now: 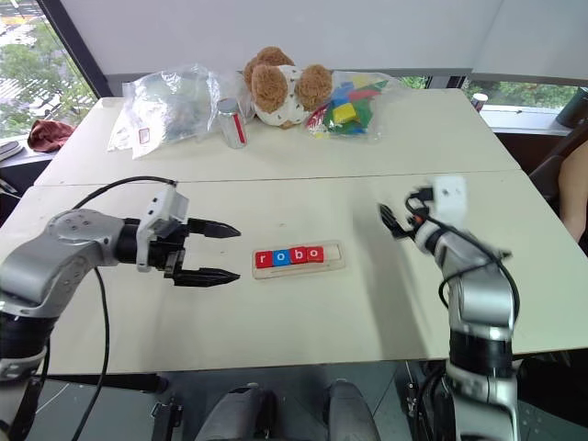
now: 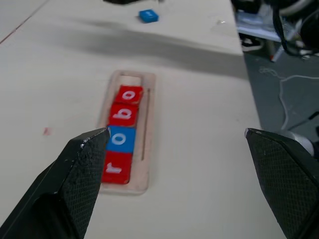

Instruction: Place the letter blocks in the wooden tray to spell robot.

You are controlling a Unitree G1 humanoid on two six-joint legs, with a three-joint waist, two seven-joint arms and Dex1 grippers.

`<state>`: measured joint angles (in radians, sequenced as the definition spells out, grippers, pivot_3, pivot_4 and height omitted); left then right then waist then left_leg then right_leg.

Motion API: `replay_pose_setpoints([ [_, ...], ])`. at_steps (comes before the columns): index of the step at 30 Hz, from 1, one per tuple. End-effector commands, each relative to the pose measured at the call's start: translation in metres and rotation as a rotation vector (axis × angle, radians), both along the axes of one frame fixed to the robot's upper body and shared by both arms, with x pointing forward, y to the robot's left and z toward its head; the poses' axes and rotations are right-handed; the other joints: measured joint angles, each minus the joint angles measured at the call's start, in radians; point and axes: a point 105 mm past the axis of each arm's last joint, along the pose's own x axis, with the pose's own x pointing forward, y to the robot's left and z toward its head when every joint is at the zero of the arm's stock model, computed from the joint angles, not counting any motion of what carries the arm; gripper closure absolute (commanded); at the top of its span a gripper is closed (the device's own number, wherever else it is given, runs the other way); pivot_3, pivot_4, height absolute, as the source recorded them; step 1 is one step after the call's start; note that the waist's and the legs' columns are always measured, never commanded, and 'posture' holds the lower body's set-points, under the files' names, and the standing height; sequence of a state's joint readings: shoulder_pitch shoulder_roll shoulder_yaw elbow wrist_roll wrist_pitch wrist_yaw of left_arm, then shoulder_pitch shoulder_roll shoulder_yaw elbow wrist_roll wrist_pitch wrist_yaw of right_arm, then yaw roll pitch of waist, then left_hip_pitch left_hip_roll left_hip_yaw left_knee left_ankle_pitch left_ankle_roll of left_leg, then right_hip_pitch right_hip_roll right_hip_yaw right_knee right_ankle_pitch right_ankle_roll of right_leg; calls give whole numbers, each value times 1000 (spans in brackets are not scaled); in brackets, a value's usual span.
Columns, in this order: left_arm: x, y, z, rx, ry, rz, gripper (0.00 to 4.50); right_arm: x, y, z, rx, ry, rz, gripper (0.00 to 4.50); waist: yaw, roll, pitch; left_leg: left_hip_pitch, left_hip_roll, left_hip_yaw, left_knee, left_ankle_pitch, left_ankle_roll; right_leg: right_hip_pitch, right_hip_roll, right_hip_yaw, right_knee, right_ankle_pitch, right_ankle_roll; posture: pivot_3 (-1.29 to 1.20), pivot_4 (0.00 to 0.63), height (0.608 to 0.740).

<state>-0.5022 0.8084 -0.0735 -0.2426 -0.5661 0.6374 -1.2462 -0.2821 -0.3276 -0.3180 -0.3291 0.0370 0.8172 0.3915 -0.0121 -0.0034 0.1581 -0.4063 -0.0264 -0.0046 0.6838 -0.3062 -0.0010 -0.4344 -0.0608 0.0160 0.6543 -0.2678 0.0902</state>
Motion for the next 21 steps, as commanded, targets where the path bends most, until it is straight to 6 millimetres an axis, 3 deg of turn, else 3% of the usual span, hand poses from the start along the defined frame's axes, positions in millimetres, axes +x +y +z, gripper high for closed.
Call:
replay_pose_setpoints([
  [1, 7, -1, 2, -6, -20, -21, 0, -18, 49, 27, -105, -124, 200, 95, -9, 0, 0, 0, 0, 2, 0, 0, 0, 0, 1, 1, 0, 0, 0, 0, 150, 740],
  [7, 15, 6, -17, 57, 3, -17, 0, -18, 93, 4, -298, -69, 619, 95, -25, -1, 1, 16, 1, 3, -1, -4, 7, 13, 6, 2, 0, 0, 0, 0, 150, 740],
  [14, 16, 26, -26, 167, -43, 32, 0, 10, 101, -6, -383, -31, 883, 95, -23, -1, 1, 15, 3, 2, -1, -4, 7, 13, 7, 2, -1, 0, 0, 0, 150, 740],
  [21, 8, 33, -28, 178, -45, 78, 0, 17, 115, -16, -416, 0, 1093, 95, -20, -1, 1, 14, 3, 2, -1, -4, 7, 12, 4, 2, -3, 0, 0, 0, 150, 740],
])
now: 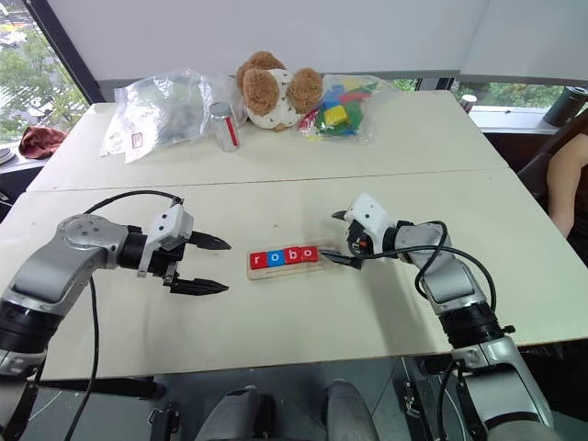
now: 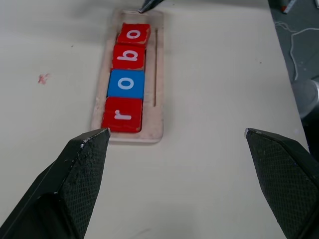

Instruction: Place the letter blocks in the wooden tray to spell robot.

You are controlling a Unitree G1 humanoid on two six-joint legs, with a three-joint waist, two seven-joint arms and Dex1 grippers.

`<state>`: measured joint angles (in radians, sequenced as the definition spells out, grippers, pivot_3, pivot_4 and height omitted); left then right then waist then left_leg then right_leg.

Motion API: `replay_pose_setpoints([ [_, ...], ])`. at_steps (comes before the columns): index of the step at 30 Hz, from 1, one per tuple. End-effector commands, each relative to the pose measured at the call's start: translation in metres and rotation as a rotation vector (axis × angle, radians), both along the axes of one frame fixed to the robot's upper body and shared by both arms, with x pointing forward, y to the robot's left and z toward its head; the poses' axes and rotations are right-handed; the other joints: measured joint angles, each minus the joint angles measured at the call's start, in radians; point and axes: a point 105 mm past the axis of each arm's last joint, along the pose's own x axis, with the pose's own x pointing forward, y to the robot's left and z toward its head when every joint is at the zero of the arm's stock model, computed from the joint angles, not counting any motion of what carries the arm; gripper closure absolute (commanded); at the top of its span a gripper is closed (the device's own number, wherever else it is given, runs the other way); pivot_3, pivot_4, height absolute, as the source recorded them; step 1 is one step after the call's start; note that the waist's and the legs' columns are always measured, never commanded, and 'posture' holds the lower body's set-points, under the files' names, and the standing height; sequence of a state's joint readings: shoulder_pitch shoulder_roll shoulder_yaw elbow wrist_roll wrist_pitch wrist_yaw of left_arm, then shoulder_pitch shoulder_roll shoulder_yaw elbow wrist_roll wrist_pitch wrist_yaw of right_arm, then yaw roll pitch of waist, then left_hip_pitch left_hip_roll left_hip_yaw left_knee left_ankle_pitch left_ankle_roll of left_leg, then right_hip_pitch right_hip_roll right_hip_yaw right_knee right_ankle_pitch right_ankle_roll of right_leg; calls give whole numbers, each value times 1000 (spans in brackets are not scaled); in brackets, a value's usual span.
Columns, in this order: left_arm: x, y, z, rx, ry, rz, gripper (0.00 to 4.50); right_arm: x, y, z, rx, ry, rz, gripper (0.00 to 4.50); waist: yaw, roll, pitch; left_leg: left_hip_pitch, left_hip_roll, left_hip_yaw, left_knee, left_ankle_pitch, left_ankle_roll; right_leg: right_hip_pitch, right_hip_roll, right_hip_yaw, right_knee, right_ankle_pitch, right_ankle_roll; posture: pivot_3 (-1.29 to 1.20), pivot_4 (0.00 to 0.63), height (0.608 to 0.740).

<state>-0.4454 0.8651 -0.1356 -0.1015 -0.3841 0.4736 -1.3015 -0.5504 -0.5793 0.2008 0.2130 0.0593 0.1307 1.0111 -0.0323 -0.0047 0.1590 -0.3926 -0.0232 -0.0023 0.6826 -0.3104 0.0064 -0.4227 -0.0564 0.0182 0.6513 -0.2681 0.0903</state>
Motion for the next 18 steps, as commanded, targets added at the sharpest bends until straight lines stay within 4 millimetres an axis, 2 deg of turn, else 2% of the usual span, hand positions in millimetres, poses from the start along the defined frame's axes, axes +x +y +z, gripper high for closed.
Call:
replay_pose_setpoints([
  [1, -5, 1, 12, -8, -47, 5, 0, 2, 8, 7, -12, -28, 93, 95, 1, 0, 0, 0, 0, 0, 0, 0, 0, 0, 0, 0, 0, 0, 0, 0, 150, 740],
  [9, -9, 5, 13, -12, -43, 38, 0, 6, 17, 0, -38, -35, 150, 95, 14, 0, 0, 0, 0, 0, 0, 0, 0, 0, -1, 0, 0, 0, 0, 0, 150, 740],
  [13, -8, 4, 14, -19, -47, 45, 0, 13, 13, -7, -85, -56, 136, 95, 18, 0, 0, 0, -1, 0, 0, 0, 0, 0, -2, 0, 0, 0, 0, 0, 150, 740],
  [18, -9, 4, 15, -21, -48, 48, 0, 17, 9, -5, -111, -79, 149, 95, 16, 0, 0, 0, -1, 0, 1, 0, -1, 0, -2, 0, 0, 0, 0, 0, 150, 740],
])
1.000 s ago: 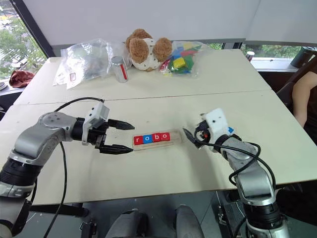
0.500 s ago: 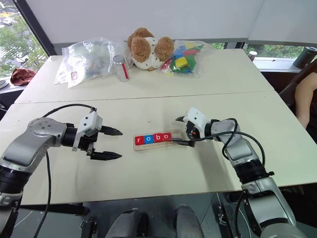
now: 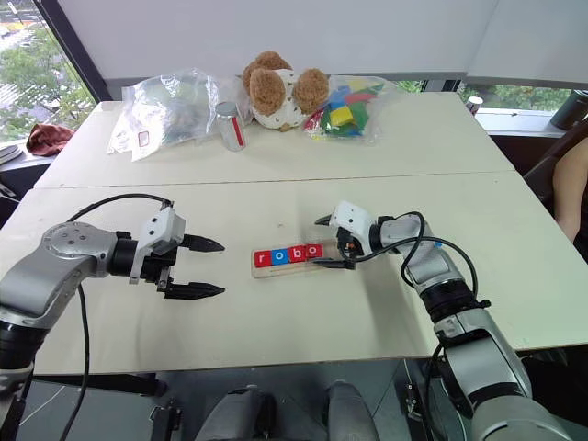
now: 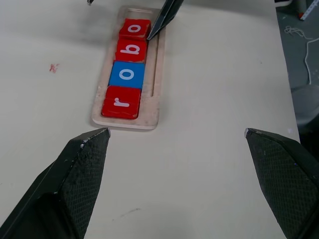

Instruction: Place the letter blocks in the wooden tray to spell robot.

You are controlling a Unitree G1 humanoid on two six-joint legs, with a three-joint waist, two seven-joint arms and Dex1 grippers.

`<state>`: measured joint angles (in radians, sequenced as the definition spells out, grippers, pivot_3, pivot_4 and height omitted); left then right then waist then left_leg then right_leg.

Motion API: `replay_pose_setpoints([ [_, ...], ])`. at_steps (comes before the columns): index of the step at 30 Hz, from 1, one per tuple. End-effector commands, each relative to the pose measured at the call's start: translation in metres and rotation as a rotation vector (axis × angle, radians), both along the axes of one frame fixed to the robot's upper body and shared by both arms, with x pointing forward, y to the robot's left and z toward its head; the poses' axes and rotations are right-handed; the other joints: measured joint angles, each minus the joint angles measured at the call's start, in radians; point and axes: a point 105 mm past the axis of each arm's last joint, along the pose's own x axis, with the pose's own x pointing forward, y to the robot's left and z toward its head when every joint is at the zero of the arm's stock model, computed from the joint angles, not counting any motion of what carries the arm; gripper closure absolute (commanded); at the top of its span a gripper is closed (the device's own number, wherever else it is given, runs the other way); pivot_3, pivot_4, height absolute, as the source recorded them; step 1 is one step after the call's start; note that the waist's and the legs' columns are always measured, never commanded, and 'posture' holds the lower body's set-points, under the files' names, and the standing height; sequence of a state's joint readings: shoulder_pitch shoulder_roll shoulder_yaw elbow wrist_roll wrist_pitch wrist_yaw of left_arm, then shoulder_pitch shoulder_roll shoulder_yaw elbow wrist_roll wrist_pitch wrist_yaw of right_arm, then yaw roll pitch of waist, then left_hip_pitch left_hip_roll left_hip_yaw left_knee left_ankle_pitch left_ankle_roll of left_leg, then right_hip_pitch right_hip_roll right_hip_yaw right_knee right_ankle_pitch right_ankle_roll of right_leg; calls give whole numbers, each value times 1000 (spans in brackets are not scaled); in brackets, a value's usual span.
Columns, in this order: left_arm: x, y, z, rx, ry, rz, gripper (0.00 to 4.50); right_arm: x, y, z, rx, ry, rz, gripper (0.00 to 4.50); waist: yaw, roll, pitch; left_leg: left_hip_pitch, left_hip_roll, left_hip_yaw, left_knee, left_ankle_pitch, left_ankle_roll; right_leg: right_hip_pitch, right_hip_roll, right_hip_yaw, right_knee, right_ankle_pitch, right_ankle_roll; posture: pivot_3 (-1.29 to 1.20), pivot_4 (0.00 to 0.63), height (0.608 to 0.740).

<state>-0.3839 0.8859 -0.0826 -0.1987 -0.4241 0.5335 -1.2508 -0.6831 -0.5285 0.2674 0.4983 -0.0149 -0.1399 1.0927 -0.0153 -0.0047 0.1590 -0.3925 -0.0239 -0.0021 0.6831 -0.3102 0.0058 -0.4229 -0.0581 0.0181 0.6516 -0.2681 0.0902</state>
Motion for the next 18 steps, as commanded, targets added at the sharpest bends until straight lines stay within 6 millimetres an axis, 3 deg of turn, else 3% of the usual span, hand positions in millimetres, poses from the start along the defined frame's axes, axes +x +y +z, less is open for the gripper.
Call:
replay_pose_setpoints([
  [1, 0, 2, 10, -4, -42, 9, 0, 3, -5, 7, -23, -32, 9, 95, -1, 0, 0, 0, 0, 0, 0, 0, 0, 0, 0, 0, 0, 0, 0, 0, 150, 740],
  [10, 2, 0, 10, -13, -44, 6, 0, -12, -2, 16, -10, -28, 112, 95, 0, 0, 0, 0, 0, 0, 0, 0, 0, 0, 0, 0, 0, 0, 0, 0, 150, 740],
  [12, 3, -1, 12, -21, -50, 3, 0, -11, -3, 34, 61, -57, 69, 95, 0, 0, 0, 0, 0, 0, 0, 0, 0, 0, 0, 0, 0, 0, 0, 0, 150, 740],
  [15, 4, -6, 22, -73, -67, -2, 0, -3, -20, 64, 237, -86, -141, 95, 3, 0, 0, 0, 0, 0, 0, 0, 0, 0, 0, 0, 0, 0, 0, 0, 150, 740],
  [18, 6, -14, 36, -123, -90, -23, 0, 5, -58, 91, 529, -130, -557, 95, 9, 0, 0, -2, 0, -2, 0, 0, 0, -1, -1, -1, 0, 0, 0, 0, 150, 740],
])
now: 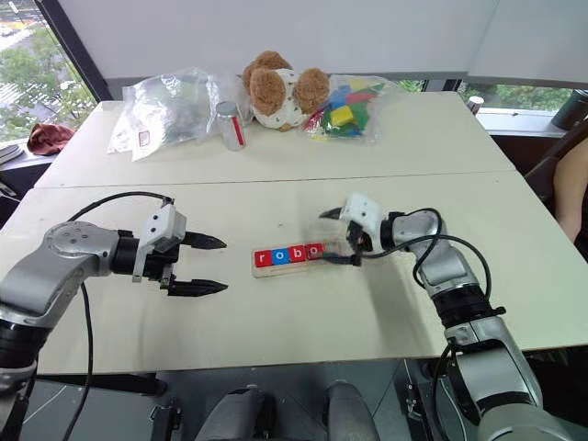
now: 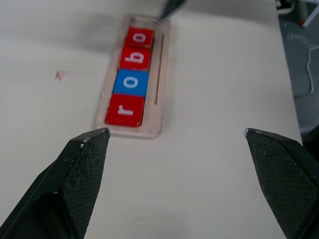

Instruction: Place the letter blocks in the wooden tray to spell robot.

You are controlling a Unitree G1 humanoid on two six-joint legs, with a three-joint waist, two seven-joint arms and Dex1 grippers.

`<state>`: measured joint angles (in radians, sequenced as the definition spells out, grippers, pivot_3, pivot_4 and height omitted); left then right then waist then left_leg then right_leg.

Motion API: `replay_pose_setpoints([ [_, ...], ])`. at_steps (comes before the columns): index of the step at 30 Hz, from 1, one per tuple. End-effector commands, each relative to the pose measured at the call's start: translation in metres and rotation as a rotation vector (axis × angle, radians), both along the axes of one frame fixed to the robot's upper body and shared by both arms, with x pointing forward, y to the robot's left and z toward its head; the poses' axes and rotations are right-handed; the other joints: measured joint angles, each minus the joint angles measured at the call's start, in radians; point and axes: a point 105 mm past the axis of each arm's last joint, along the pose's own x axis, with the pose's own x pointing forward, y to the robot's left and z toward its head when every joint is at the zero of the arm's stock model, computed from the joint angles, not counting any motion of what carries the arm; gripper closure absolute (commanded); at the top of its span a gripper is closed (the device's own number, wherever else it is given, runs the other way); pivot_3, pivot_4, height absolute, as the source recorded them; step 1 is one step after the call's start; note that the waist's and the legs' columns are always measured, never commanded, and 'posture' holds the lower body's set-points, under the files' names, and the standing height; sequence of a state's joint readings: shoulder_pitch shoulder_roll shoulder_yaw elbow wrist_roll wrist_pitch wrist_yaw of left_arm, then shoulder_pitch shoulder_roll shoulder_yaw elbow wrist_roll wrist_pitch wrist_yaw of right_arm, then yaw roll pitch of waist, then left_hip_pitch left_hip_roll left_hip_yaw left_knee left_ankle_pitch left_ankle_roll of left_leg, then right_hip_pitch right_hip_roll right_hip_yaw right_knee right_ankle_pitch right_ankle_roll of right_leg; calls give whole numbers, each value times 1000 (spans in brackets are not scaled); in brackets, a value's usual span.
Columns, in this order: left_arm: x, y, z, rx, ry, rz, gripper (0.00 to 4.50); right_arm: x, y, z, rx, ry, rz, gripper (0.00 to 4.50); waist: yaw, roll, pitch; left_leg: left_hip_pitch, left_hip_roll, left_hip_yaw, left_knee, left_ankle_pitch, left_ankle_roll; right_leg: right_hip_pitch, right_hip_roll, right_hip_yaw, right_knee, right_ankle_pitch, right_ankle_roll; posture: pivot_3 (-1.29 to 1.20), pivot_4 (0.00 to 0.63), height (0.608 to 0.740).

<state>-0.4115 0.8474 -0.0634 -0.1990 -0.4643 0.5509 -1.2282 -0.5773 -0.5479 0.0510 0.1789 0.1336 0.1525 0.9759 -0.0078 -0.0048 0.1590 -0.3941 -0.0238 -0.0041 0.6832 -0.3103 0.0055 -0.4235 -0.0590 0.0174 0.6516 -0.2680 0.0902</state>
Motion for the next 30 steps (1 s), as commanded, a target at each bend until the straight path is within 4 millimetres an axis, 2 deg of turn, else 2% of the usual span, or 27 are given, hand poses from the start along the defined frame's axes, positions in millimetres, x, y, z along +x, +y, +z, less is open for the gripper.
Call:
replay_pose_setpoints([
  [1, 2, -9, 29, -59, -78, -35, 0, 5, -51, 38, 343, -64, -490, 95, 3, -1, 0, 0, 0, 0, 0, 0, 0, 0, 0, 0, 0, 0, 0, 0, 150, 740],
  [3, 3, -18, 37, -81, -92, -71, 0, -10, -85, 29, 450, -68, -824, 95, 7, 0, -1, -1, 0, -2, -1, 0, -1, -1, 0, -1, 0, 0, 0, 0, 150, 740],
  [5, 3, -27, 42, -94, -106, -110, 0, -34, -103, 17, 450, -91, -1073, 95, 12, 0, -1, -2, 0, -2, -1, 4, -7, -3, 0, -1, 0, 0, 0, 0, 150, 740],
  [8, 2, -38, 48, -110, -120, -162, 0, -64, -102, -1, 420, -74, -1279, 95, 10, 1, -2, -9, -2, 0, 0, 4, -8, -10, 0, 1, 3, 0, 0, 0, 150, 740],
  [12, 4, -44, 47, -98, -125, -191, 0, -77, -94, -27, 433, 48, -1432, 95, -13, 1, -2, -9, -3, 3, 1, 5, -8, -11, 0, 3, 6, 0, 0, 0, 150, 740],
  [16, 8, -43, 41, -89, -117, -185, 0, -68, -86, -46, 504, 185, -1460, 95, -11, 1, -2, -2, -2, 2, 0, 3, -4, -8, 3, 4, 10, 0, 0, 0, 150, 740],
  [20, 9, -42, 36, -81, -111, -174, 0, -48, -83, -57, 525, 241, -1452, 95, -13, 1, -2, 2, -1, 2, 0, 3, -3, -4, 4, 4, 10, 0, 0, 0, 150, 740],
  [23, 9, -39, 32, -77, -107, -152, 0, -32, -88, -73, 499, 279, -1486, 95, -15, 1, -2, 3, -1, 2, -1, 3, -3, -4, 4, 4, 10, 0, 0, 0, 150, 740],
  [28, 9, -35, 27, -69, -104, -120, 0, -8, -97, -85, 451, 262, -1504, 95, -14, 0, -2, 3, -1, 2, -1, 3, -3, -3, 3, 4, 9, 0, 0, 0, 150, 740],
  [30, 9, -33, 25, -68, -103, -106, 0, -3, -108, -91, 433, 262, -1556, 95, -14, 0, -2, 3, -1, 2, 0, 3, -3, -1, 3, 4, 7, 0, 0, 0, 150, 740],
])
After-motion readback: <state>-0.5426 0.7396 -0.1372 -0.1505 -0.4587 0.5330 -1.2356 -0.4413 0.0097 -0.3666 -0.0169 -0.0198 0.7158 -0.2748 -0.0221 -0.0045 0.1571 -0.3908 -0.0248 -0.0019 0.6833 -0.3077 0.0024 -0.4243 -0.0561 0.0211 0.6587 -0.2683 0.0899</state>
